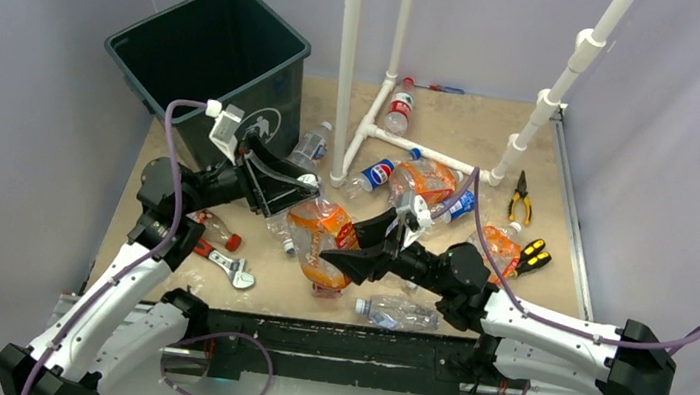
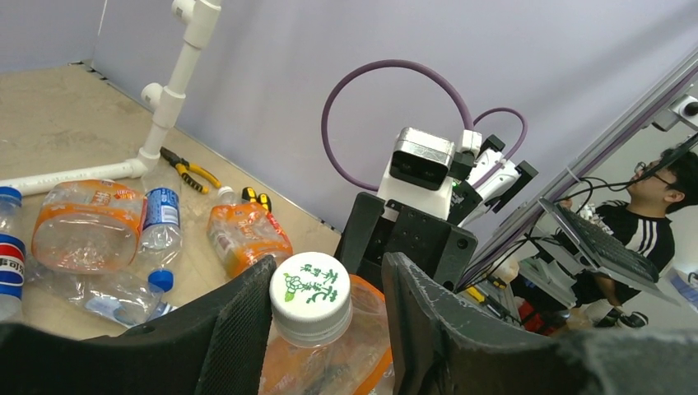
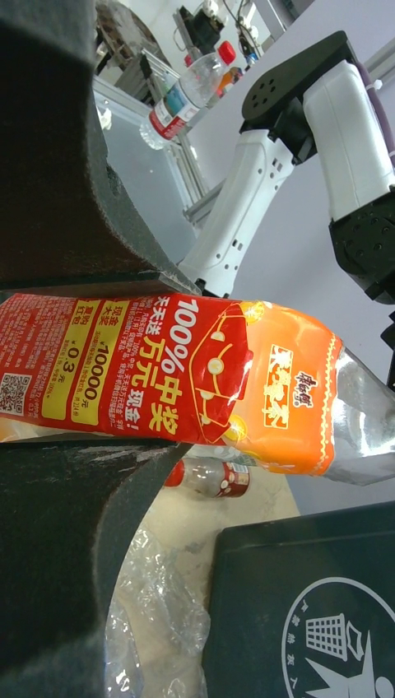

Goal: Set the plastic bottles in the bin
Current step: Pick up the plastic bottle at the center of the board.

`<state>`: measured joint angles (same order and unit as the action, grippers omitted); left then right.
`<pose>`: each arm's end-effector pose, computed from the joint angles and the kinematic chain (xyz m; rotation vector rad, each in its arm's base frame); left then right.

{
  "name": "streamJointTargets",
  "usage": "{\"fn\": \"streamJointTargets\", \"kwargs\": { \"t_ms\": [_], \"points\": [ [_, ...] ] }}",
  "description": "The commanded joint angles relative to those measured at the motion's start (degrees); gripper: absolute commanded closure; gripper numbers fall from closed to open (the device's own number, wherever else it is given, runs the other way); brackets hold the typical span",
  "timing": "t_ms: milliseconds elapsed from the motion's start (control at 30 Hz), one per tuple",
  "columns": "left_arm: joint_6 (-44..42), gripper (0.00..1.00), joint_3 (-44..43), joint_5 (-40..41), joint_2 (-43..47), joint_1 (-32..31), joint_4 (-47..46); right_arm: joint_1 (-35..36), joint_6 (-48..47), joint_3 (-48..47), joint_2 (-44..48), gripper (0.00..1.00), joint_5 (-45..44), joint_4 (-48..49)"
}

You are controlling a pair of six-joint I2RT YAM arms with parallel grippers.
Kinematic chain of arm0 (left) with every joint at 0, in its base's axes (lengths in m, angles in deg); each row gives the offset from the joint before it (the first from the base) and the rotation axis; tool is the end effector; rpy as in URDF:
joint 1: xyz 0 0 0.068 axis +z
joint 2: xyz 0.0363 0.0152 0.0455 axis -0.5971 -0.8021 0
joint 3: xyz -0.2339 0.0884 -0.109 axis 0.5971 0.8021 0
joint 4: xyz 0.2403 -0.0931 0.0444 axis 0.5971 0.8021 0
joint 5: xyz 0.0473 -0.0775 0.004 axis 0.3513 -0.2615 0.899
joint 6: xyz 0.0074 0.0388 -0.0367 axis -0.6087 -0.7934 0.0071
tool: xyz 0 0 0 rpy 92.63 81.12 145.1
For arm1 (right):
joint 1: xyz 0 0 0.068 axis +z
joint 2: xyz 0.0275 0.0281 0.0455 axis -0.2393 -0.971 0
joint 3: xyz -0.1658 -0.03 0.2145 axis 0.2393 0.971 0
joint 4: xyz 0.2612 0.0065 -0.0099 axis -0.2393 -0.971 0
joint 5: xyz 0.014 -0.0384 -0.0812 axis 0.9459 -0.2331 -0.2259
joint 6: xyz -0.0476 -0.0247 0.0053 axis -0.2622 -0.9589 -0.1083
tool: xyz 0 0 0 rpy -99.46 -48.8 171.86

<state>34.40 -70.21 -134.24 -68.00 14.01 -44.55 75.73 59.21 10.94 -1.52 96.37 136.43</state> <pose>0.1453 -0.0880 0.3846 0.4292 1.4343 -1.5459 0.0956 0.1954 0.3068 -0.6436 1.1813 1.4129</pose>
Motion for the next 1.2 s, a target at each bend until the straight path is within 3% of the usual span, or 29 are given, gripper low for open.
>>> {"fn": "streamJointTargets", "kwargs": {
  "t_ms": [0,167,300,400,433,467,600,633,767,900,1167],
  "points": [
    [0.52,0.5,0.45,-0.49,0.14,-1.1,-1.45,0.27,0.31,-1.79,0.07,0.68,-2.31,3.87],
    [-0.25,0.53,0.29,-0.13,-0.04,-1.98,-0.39,0.42,-0.02,-2.19,-0.11,0.69,-2.56,4.14],
    [-0.76,0.75,0.1,0.36,0.26,-2.28,0.24,0.5,-0.22,-2.48,-0.11,0.68,-2.48,3.69],
    [-1.37,0.98,-0.32,0.75,0.71,-2.31,1.17,0.51,-0.02,-2.16,0.29,0.67,-2.59,3.15],
    [-1.82,1.0,-0.53,1.12,0.91,-2.31,1.9,0.51,0.29,-2.26,0.47,0.65,-2.83,2.58],
    [-2.59,1.0,-0.89,2.47,1.55,-2.31,3.1,0.51,0.54,-2.53,0.69,0.58,-3.04,1.35],
    [-12.49,1.0,-7.08,10.9,4.01,-2.31,14.14,0.54,1.33,-5.91,2.92,0.05,-1.46,-8.24],
    [-14.12,1.0,-9.21,12.87,3.76,-2.31,16.33,0.56,1.37,-6.72,4.1,0.01,-0.92,-11.23],
    [-21.77,1.0,-21.85,21.23,-0.2,-2.31,26.54,0.51,1.71,-9.44,11.47,0.01,-0.38,-23.08],
    [-29.66,1.0,-34.72,36.53,-3.6,-2.31,35.2,0.52,0.85,-10.59,20.79,0.01,-4.79,-31.47],
    [-40.46,1.0,-52.26,61.27,-13.17,-2.31,36.6,0.46,2.57,-4.77,34.89,0.01,-12.57,-38.35]
  ]
}}
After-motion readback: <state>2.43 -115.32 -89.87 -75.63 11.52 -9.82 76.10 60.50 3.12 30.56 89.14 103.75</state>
